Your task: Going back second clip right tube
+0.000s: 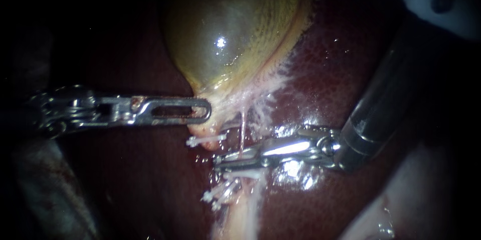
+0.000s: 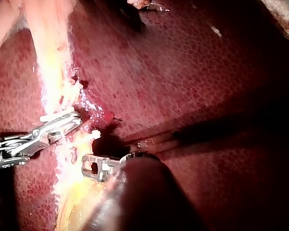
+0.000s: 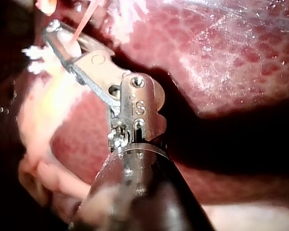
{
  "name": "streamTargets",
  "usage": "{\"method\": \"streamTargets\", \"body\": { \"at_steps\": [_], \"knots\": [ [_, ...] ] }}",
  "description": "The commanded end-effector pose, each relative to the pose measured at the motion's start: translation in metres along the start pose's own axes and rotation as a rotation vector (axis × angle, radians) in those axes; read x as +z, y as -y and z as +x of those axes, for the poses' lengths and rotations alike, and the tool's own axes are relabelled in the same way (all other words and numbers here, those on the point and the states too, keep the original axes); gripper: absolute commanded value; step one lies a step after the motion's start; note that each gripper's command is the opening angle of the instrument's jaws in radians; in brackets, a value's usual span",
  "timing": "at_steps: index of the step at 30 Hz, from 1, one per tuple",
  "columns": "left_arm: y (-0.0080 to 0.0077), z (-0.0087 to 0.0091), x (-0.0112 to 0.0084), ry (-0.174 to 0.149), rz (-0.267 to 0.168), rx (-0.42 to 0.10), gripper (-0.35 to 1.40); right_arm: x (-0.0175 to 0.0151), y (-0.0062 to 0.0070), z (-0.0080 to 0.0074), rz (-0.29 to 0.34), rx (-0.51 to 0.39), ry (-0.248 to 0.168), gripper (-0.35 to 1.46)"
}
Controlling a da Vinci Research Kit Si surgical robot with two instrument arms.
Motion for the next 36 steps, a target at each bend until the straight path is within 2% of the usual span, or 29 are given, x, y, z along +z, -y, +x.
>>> {"method": "streamTargets", "body": {
  "at_steps": [1,20,26,30,36],
  "knots": [
    [0.0,0.0,0.0,0.001,-0.002,0.0,-0.35,0.0,0.0,0.0,0.0,0.0,0.0,-0.35],
    [-0.0001,0.0,0.0,0.0,-0.002,0.0,-0.35,0.0,0.0003,-0.0001,-0.002,0.0,-0.002,-0.35],
    [-0.0002,-0.0001,0.0001,0.0,-0.002,0.0,-0.35,0.0,0.0002,0.0,0.001,0.0,-0.011,0.05],
    [-0.0002,-0.0001,0.0001,0.0,-0.001,0.0,-0.35,0.0,0.0001,0.0,0.004,-0.018,-0.015,0.18],
    [-0.0003,-0.0001,0.0001,0.0,-0.001,0.0,-0.35,0.0,0.0,0.0001,0.005,-0.054,-0.016,0.28]
  ]
}}
